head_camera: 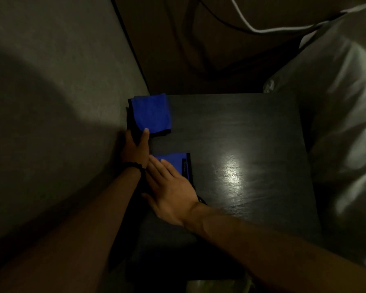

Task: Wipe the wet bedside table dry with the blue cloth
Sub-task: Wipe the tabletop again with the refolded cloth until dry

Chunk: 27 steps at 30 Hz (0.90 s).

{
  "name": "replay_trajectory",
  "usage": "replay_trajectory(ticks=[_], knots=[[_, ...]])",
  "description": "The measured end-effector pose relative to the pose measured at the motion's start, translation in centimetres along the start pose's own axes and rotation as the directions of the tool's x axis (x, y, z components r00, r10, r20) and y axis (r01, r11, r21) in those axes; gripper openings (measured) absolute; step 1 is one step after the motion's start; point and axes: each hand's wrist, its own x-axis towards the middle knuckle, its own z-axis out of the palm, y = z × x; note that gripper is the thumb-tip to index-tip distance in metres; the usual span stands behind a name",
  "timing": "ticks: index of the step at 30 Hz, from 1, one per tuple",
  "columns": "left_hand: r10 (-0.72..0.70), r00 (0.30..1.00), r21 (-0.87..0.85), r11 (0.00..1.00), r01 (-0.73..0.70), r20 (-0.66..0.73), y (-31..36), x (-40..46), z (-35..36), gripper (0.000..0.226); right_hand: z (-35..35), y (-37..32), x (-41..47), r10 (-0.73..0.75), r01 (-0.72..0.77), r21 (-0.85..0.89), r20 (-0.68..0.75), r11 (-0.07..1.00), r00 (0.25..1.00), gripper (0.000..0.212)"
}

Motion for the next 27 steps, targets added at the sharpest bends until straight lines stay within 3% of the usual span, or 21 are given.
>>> replay_trajectory(ticks=[17,23,27], knots=[[-0.007,0.984,0.248,0.967,0.052,-0.177,0.5,-1.7,0.9,0.068,-1.7,5.7,-4.4,0.036,-0.021,-0.133,0.105,0.991,0.994,0.074],[-0.123,0.968,0.235,0.956,0.174,-0.217,1.1,-2.1,1.4,0.083,-2.6,7.3,-6.0,0.08,-0.063,-0.17,0.093,0.983,0.992,0.075],[-0.086,0.97,0.247,0.959,0.142,-0.225,1.0,-2.8,1.5,0.092,-3.1,8.8,-7.1,0.104,-0.087,-0.182,0.087,0.979,0.991,0.075]])
